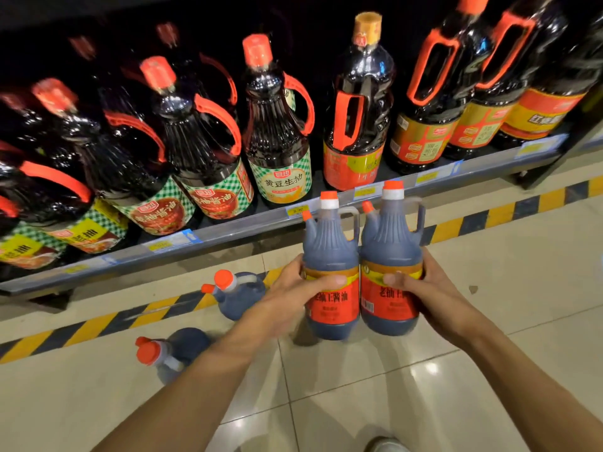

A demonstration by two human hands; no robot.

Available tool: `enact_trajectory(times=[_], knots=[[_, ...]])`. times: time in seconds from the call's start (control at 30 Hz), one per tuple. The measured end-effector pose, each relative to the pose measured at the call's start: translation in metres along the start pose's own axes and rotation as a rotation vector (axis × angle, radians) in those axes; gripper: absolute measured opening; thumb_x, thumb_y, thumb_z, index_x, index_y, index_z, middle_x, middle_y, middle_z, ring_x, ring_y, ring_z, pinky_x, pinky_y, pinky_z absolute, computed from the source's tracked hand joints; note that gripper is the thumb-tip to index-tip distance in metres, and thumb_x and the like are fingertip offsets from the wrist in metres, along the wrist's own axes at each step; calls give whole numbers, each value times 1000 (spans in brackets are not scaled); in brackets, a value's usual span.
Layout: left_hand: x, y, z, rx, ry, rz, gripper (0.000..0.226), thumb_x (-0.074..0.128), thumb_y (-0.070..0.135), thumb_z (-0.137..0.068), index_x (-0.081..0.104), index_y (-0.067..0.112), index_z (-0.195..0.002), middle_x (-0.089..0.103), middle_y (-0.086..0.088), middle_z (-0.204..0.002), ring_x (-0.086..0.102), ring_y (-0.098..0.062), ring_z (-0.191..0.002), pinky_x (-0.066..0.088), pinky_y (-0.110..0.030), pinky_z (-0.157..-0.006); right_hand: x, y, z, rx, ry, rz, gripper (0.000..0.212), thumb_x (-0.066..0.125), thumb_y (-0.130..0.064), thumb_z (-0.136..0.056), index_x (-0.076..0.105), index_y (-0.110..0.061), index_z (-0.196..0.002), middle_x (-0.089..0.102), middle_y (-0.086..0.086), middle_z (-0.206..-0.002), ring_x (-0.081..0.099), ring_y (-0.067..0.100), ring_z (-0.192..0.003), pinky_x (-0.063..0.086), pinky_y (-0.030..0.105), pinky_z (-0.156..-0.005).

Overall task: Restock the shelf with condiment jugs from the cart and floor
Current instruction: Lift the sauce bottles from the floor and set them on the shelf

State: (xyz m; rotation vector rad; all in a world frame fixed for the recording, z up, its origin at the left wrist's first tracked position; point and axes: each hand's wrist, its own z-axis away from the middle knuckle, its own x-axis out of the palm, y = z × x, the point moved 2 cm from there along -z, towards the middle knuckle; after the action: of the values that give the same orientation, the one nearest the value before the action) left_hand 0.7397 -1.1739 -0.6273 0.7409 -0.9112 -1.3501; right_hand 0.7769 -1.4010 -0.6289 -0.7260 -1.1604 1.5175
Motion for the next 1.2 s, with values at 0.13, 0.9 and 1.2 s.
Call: enact_trajectory(times=[0.13,0.9,1.2], knots=[[8,62,28,117,45,-24,74,92,25,-60,61,22,-127,77,2,-108,74,-15,-100,57,-33,-85,5,-66,23,-109,32,23,89,88,-37,-54,51,-17,-132,72,7,-120,70,27,-111,55,49,-95],[66,605,385,592,130,-99,73,86,46,-42,68,28,-110,79,5,-101,75,-16,-94,58,-30,-75,108,-633,280,-446,-72,18,81,86,-38,-49,58,-29,-125,76,3,-111,74,25,-100,60,34,-75],[88,781,496,524,194,-26,81,86,49,-40,67,22,-114,79,0,-100,76,-18,-91,58,-37,-77,143,-834,353,-388,-109,-13,95,94,-44,-46,56,-25,-131,74,9,-117,72,32,-106,55,55,-94]])
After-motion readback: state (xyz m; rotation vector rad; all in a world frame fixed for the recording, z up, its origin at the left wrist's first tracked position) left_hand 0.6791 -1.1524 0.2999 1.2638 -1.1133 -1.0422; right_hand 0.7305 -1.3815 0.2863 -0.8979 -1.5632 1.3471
